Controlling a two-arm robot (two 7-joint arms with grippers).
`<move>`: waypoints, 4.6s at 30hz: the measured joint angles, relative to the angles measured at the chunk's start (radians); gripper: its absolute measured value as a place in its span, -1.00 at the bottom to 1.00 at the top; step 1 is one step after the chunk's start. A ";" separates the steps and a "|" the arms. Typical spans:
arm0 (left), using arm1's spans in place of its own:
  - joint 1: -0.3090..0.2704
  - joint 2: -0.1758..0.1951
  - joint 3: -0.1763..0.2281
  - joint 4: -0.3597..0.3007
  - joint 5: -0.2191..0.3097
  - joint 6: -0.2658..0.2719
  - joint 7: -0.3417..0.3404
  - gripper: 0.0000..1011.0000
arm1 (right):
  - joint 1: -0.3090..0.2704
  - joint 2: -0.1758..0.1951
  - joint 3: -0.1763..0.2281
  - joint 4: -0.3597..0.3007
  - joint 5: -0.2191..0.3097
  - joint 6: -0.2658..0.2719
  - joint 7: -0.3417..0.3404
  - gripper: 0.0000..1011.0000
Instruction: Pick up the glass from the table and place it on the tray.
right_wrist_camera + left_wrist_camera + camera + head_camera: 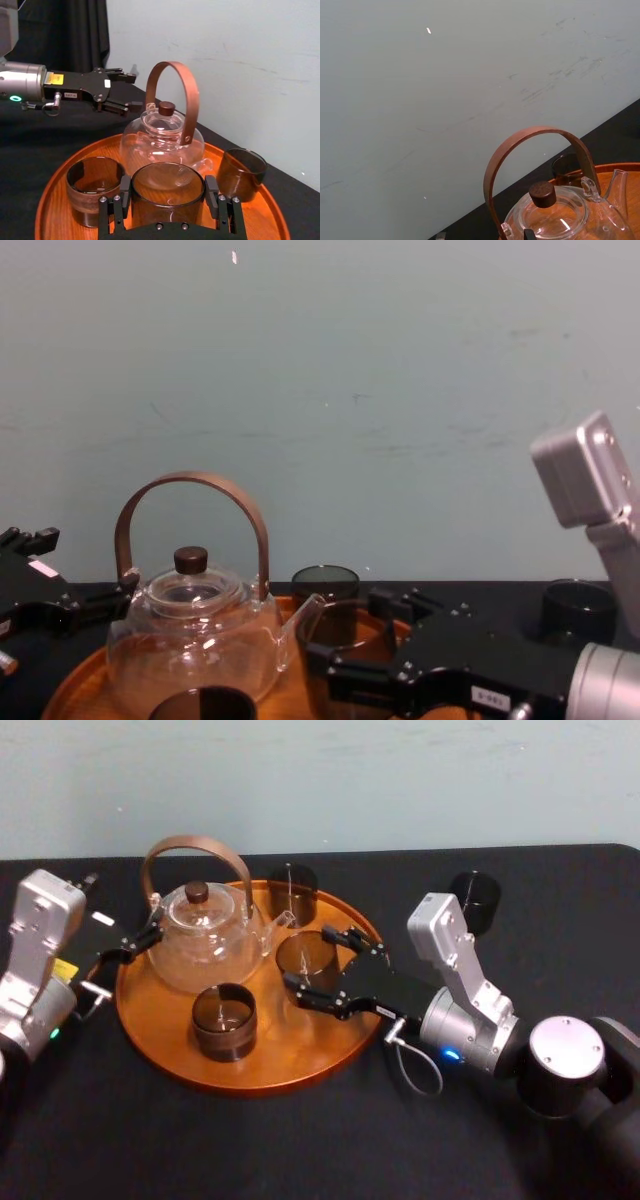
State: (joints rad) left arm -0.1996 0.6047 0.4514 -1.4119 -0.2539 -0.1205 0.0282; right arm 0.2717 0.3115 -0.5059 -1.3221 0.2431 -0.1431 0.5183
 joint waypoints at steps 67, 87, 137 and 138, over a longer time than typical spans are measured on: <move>0.000 0.000 0.000 0.000 0.000 0.000 0.000 1.00 | 0.003 -0.025 -0.014 0.108 0.039 -0.043 0.048 0.78; 0.000 0.000 0.000 0.000 0.000 0.000 0.000 1.00 | 0.004 -0.030 -0.020 0.124 0.034 -0.037 0.045 0.78; 0.000 0.000 0.000 0.000 0.000 0.000 0.000 1.00 | -0.065 0.022 0.009 0.011 0.044 0.011 0.015 0.98; 0.000 0.000 0.000 0.000 0.000 0.000 0.000 1.00 | -0.080 0.033 0.016 -0.012 0.047 0.013 0.009 0.98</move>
State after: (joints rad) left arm -0.1995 0.6047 0.4514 -1.4119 -0.2539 -0.1205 0.0283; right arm 0.1912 0.3446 -0.4895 -1.3341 0.2897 -0.1299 0.5276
